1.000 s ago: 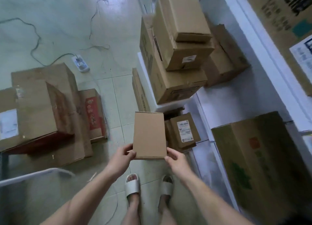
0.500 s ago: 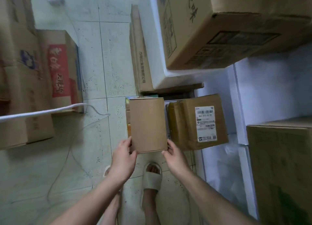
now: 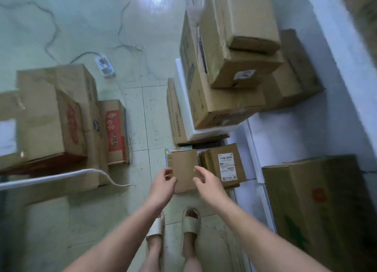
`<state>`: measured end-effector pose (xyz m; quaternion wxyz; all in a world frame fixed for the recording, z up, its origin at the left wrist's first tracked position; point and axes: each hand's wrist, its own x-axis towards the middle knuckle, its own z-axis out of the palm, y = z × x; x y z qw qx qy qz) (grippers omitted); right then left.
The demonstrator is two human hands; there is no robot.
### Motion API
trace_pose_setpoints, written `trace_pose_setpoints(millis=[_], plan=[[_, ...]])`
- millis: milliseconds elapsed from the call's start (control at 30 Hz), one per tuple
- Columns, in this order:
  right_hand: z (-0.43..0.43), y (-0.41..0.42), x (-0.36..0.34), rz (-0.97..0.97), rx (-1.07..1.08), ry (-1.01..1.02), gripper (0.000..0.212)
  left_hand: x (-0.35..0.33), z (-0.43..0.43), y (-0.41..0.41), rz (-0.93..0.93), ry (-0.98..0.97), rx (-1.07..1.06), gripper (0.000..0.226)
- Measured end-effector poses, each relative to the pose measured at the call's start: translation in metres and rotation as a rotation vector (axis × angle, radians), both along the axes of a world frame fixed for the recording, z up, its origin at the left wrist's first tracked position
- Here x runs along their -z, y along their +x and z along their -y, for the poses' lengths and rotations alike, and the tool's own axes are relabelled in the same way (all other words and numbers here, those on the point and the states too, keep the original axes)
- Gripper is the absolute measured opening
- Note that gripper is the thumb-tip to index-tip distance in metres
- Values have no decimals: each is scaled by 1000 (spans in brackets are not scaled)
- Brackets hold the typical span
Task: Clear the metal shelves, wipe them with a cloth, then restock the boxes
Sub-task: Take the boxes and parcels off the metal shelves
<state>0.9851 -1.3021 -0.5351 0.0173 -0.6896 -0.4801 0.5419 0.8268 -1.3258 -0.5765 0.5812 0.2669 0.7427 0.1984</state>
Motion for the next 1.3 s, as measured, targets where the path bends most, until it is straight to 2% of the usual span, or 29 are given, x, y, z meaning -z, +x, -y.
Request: trace_pose_setpoints(millis=[100, 167, 267, 367, 567, 900, 1100, 1200, 1300], plan=[[4, -26, -109, -85, -23, 152, 40, -105, -17, -8, 102, 114, -177, 22], [3, -42, -172, -144, -40, 295, 37, -173, -27, -14, 153, 238, -284, 21], [-5, -59, -242, -214, -55, 480, 33, -253, -27, -21, 218, 445, -428, 20], [-19, -64, -286, -206, -140, 576, 33, -301, -24, -38, 208, 606, -450, 14], [-59, -82, -365, -277, -305, 726, 29, -382, -22, -89, 24, 888, -483, 13], [-65, -171, -501, -697, -556, 913, 23, -525, 37, -145, -385, 1176, -570, 23], [-24, -226, -592, -951, -738, 997, 30, -629, 124, -191, -636, 1251, -575, 23], [14, -254, -639, -1108, -851, 1001, 29, -682, 188, -203, -791, 1308, -613, 31], [50, -274, -670, -1216, -918, 1000, 25, -716, 240, -206, -883, 1302, -631, 24]])
